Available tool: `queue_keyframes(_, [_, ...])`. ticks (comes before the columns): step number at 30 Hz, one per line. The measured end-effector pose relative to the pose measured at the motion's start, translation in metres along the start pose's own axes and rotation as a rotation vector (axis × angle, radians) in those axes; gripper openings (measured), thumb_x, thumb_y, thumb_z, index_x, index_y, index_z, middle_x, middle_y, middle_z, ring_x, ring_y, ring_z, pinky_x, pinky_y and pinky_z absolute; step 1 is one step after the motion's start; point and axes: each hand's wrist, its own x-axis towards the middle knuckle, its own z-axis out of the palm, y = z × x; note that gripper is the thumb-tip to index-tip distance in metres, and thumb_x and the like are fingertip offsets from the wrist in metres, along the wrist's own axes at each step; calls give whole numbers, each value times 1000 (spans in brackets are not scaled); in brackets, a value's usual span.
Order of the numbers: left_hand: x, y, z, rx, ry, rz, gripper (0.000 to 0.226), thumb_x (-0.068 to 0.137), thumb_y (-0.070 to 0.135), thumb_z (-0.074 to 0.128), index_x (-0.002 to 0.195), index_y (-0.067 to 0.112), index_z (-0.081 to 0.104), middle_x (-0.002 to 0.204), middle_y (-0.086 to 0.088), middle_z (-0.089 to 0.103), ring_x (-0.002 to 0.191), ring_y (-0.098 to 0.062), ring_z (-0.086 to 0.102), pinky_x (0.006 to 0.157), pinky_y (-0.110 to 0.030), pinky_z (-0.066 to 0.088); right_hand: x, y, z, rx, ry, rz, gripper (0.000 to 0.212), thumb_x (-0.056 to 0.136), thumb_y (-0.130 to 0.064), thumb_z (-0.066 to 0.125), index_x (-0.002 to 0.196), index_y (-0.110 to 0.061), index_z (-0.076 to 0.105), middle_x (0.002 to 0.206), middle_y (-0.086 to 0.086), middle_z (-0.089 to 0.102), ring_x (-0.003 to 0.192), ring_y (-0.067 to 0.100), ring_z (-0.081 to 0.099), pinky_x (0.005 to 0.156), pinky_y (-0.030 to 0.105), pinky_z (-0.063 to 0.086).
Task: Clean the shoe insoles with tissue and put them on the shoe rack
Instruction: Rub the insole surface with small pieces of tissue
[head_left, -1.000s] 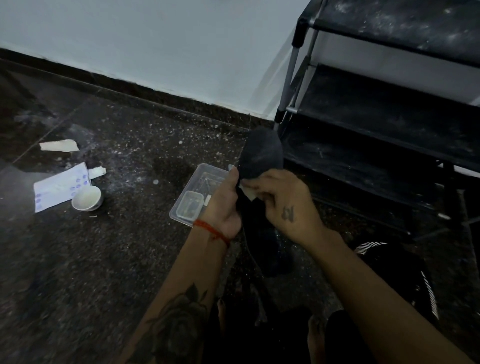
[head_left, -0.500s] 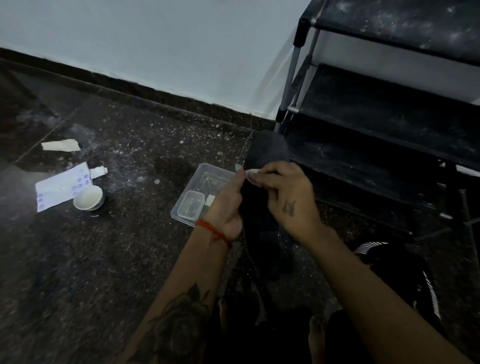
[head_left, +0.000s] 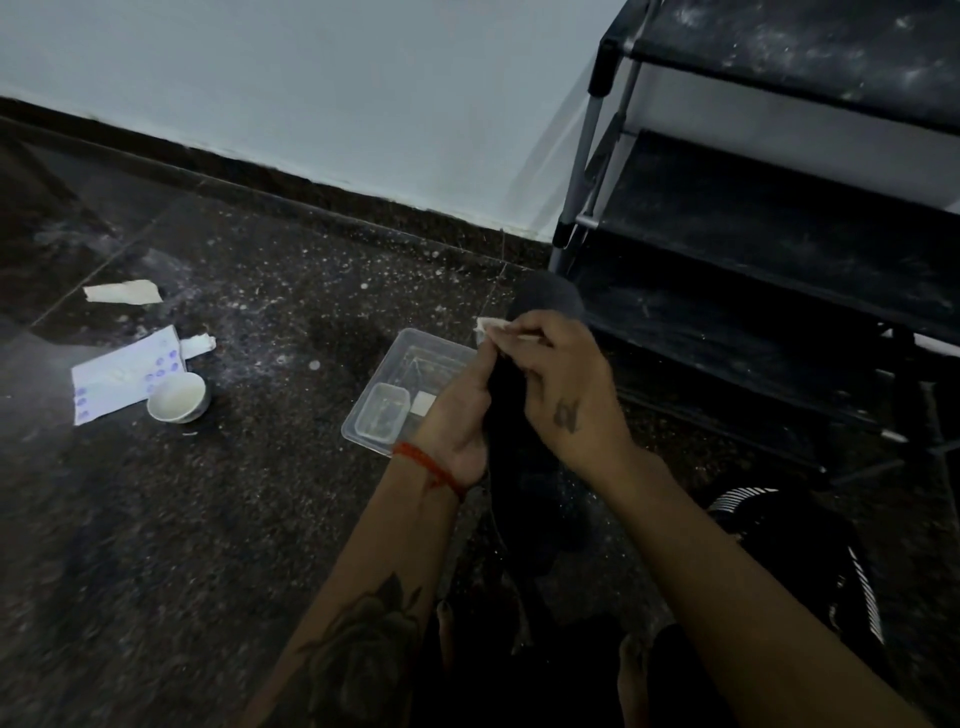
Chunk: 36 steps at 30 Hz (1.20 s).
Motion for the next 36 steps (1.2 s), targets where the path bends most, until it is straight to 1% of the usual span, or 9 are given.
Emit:
queue_keyframes(7, [4,-3,-4,-42,21,-51,46,100,44,31,125,15,56,99,-11,70,77,-22,72,64,-35,60,0,22,-18,-178,-4,31,24,84,-10,56,101,-14,72,92,6,64,88,23,56,73,17,38])
queue_keyframes(11, [6,2,-6,-100,-7,-73,47,99,49,33,135,25,50,126,-12,62,89,-28,70,81,-53,53,4,24,-30,-241,177,181,30,83,-3,56,108,-13,68,91,6,60,83,19,56,73,14,38])
queue_keyframes(13, [5,1,-5,-67,2,-51,45,100,47,33,122,21,61,114,-10,68,88,-25,70,82,-47,54,5,11,-26,-141,238,110,27,88,-17,48,100,-10,71,87,0,58,77,11,52,70,4,37])
queue_keyframes(17, [4,-1,-4,-59,1,-20,45,100,41,32,92,12,66,78,-7,73,69,-15,71,66,-24,58,-1,-4,-9,41,55,-8,28,86,-15,48,92,-4,73,89,1,62,83,1,52,78,2,39])
queue_keyframes(19, [4,0,-6,-46,22,-14,45,100,42,31,97,12,64,84,-8,72,73,-16,71,69,-27,59,0,3,-11,45,-2,-11,24,83,-14,52,89,-5,74,84,3,65,78,4,55,73,0,38])
queue_keyframes(23, [4,1,-6,-95,36,-60,50,97,50,32,117,14,61,109,-14,68,88,-29,69,75,-50,55,1,25,-27,-219,6,153,27,75,5,60,91,-11,74,89,11,68,85,26,62,77,20,43])
queue_keyframes(27, [2,2,-1,-55,35,-65,50,97,49,32,111,13,64,107,-13,70,87,-27,69,74,-47,56,3,16,-30,-134,241,160,38,73,13,54,99,-8,72,90,11,65,81,15,57,75,-3,32])
queue_keyframes(32, [1,1,-2,-26,45,-5,44,101,39,32,96,11,65,88,-8,71,74,-15,70,72,-24,57,1,-1,-8,2,67,85,32,79,11,55,98,-8,72,92,9,67,82,13,57,80,-1,37])
queue_keyframes(36, [1,3,-2,-26,47,-18,51,102,41,25,125,6,53,101,-15,68,74,-21,72,62,-33,60,3,7,-26,80,-132,92,33,74,15,55,88,-8,75,88,4,69,81,14,64,72,13,46])
